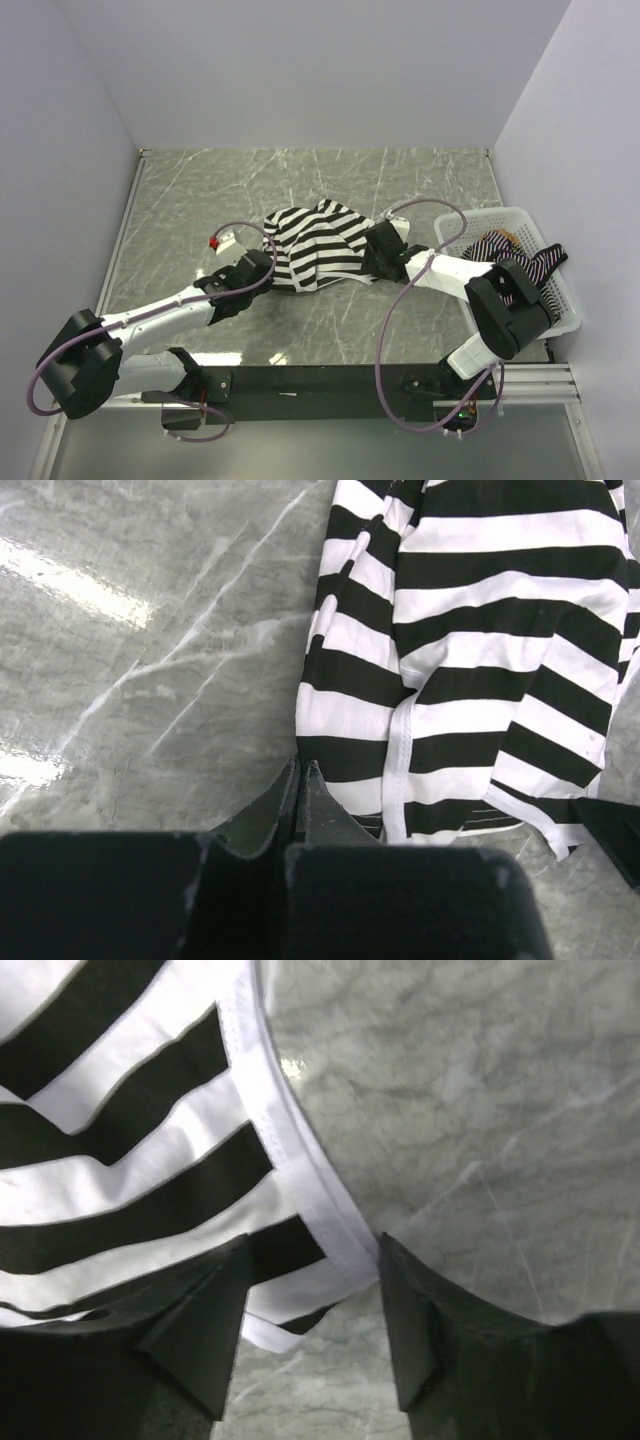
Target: Fold and stack the tank tops
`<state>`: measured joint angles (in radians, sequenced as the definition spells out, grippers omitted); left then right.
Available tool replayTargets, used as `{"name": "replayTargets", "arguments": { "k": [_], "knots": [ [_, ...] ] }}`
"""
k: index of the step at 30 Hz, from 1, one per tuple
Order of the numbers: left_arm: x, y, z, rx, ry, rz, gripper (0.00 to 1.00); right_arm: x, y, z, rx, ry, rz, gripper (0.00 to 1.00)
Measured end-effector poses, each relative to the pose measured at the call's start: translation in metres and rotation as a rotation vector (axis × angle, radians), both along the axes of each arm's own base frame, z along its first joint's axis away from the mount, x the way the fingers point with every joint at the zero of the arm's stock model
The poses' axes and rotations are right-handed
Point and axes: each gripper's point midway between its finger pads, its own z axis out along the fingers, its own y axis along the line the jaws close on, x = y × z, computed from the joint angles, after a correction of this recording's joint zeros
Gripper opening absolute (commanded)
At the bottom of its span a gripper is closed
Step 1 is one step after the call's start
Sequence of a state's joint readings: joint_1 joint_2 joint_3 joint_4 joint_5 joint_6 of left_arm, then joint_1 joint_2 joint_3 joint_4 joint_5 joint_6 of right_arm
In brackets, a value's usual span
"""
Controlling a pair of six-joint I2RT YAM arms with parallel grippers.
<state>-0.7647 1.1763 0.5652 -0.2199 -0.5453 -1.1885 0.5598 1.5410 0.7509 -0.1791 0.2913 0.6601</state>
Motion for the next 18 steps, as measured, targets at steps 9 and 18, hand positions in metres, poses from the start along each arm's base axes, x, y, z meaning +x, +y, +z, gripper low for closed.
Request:
{"name": "replayTargets", "arguments": {
  "k": [9, 18],
  "knots": [
    [-0.002, -0.002, -0.005, -0.012, 0.009, -0.013, 0.00, -0.027, -0.003, -0.003, 0.017, 0.001, 0.003, 0.58],
    [-0.004, -0.003, -0.009, -0.020, 0.017, -0.022, 0.00, -0.030, 0.005, -0.005, 0.014, 0.007, 0.009, 0.00]
  ]
}}
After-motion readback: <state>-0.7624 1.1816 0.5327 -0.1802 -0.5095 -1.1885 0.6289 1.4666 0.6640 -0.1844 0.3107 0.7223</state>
